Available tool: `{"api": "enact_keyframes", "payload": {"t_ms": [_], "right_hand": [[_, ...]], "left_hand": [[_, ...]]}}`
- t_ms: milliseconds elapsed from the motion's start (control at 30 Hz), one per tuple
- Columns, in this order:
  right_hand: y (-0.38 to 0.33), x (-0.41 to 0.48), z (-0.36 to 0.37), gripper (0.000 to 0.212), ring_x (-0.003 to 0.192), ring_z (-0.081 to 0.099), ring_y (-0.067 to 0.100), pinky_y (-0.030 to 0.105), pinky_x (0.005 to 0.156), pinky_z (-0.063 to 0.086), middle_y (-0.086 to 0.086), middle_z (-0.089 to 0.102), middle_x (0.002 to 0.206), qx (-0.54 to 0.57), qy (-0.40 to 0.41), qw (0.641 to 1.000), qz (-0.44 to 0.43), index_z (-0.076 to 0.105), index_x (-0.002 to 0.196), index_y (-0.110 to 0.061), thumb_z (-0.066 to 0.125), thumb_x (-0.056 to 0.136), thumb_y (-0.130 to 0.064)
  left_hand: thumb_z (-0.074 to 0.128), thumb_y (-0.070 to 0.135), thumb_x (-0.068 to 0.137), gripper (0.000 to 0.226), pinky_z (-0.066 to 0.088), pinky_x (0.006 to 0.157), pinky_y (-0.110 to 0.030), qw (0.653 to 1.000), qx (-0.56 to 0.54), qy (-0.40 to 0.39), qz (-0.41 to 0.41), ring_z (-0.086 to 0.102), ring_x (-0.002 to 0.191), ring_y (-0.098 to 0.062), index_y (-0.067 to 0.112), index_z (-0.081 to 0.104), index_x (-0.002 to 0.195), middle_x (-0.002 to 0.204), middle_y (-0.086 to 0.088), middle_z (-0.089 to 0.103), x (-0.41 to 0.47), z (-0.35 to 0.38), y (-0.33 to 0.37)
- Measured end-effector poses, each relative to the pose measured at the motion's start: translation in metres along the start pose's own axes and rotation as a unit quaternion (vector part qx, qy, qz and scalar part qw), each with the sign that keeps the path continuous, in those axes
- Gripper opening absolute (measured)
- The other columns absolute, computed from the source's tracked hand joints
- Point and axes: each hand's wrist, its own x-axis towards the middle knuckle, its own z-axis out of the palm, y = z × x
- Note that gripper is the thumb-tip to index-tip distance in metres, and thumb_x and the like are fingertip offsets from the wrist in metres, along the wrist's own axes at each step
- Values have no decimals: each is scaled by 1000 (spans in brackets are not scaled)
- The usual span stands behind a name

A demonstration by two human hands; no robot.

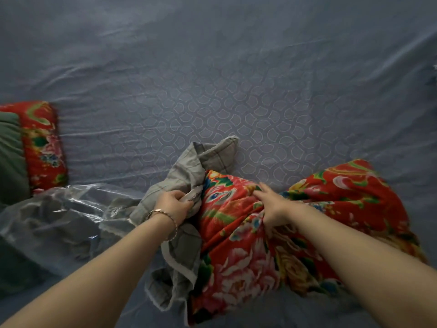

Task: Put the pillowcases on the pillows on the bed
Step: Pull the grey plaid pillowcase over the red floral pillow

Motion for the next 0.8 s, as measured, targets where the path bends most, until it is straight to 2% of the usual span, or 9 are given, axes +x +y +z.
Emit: {"api": "enact_keyframes", "payload": {"t_ms": [133,200,300,400,467,567,633,700,800], "right_hand": [[15,14,-14,125,119,50,24,28,89,46,4,48,129,156,-4,988,-6,9,142,-30,87,50,0],[23,22,-20,142,118,52,25,26,88,44,10,51,130,152,7,988,23,-14,145,-32,88,51,-3],[17,35,-16,154,133,38,29,36,106,36,15,34,148,49,-33,996,64,-34,138,-30,91,48,-23],[10,41,-7,153,134,37,24,32,108,34,9,37,147,19,-40,998,40,-17,146,-27,93,40,-28],[5,25,-6,130,122,51,19,24,96,43,1,53,134,42,3,999,-4,13,147,-29,91,43,-21],[0,-17,11,84,115,57,20,25,86,47,-4,64,121,2,114,991,-64,44,132,-37,79,56,-36],[-6,-49,29,67,112,58,19,26,84,46,-5,65,118,-37,137,983,-117,49,127,-40,66,62,-47],[-6,-78,38,59,108,59,18,26,80,45,-6,65,113,-54,145,973,-172,50,125,-42,58,67,-44],[-3,-102,30,57,84,66,16,22,62,46,-8,67,90,-100,191,953,-210,55,119,-43,62,63,-39]], "left_hand": [[63,12,84,5,36,53,-22,1000,-27,2,2,49,62,-11,16,62,80,59,5,52,6,2,-10],[64,14,83,6,39,57,-23,999,-48,4,-3,52,67,-15,17,61,79,61,5,54,8,2,-12],[64,17,83,10,41,68,-26,999,-50,-5,-17,54,75,-19,18,59,75,68,-3,58,11,-1,-13],[63,22,84,20,39,63,-27,998,-52,-13,-31,51,65,-16,19,58,65,63,-2,55,14,-1,-14],[63,21,84,26,37,58,-26,998,-49,-5,-37,47,58,-15,19,54,59,57,-1,50,13,-1,-12],[59,11,86,29,39,45,-17,987,-149,18,-48,47,48,-9,15,51,58,56,-2,48,12,-3,0],[67,16,76,19,48,55,-16,964,-253,43,-65,55,56,-13,14,55,61,62,-6,54,15,-11,11],[66,23,60,12,48,69,-31,951,-300,24,-69,54,71,-22,14,59,62,65,-8,55,12,-16,25],[69,19,60,15,44,64,-32,973,-221,-67,3,50,67,-20,11,59,67,67,-7,53,-1,-14,47]]}}
